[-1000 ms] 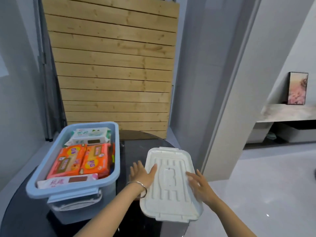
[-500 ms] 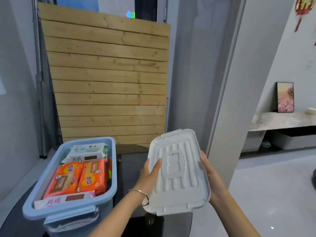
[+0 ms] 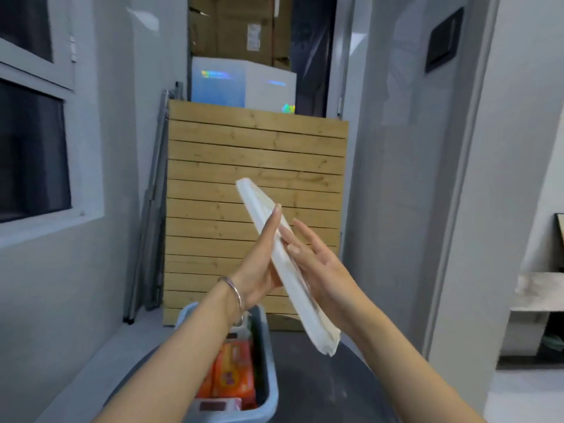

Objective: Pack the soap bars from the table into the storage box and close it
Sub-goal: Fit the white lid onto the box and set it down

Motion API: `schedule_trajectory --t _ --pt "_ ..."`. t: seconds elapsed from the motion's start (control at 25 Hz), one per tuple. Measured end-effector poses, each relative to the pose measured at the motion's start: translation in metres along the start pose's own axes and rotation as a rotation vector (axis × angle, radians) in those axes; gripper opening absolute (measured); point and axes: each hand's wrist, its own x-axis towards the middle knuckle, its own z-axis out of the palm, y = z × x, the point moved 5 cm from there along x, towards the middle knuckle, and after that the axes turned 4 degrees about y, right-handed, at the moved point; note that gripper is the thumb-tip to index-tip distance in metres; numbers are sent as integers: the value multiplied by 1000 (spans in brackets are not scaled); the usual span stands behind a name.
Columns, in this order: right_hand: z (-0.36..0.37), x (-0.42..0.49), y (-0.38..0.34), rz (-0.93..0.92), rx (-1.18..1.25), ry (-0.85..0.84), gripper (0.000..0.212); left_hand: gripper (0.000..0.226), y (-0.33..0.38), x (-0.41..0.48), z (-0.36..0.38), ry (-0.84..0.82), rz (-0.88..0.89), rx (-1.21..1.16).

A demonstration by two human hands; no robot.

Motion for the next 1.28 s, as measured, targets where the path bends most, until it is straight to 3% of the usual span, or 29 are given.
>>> schedule_trajectory --t 0.12,0.24,0.36,0.44,0.52,0.6,0.72,0.88,1.08,1.28 --pt "24 18 1 40 124 -8 53 55 6 -13 -46 139 12 -90" --pt "18 31 10 -40 -168 197 29 53 4 -18 -91 250 -7 -162" --pt "-7 31 40 7 -418 410 39 48 4 -24 -131 279 -40 -165" --pt "-15 29 75 238 -268 358 53 40 -9 -26 -151 270 -89 -170" --pt "-7 25 110 481 -16 241 48 34 -32 -28 -167 317 -142 -130" --pt "3 19 137 592 35 242 42 29 -60 -28 -187 461 -168 -42" --pt "7 14 167 631 -42 313 38 22 -89 -24 -209 578 -178 78" --pt "5 9 187 684 -121 370 35 26 -122 -21 -226 579 -290 271" --pt "10 12 202 721 -197 327 33 17 -142 -28 -231 571 -321 146" --pt "8 2 208 688 -181 311 20 22 -151 -31 -229 562 -311 148"
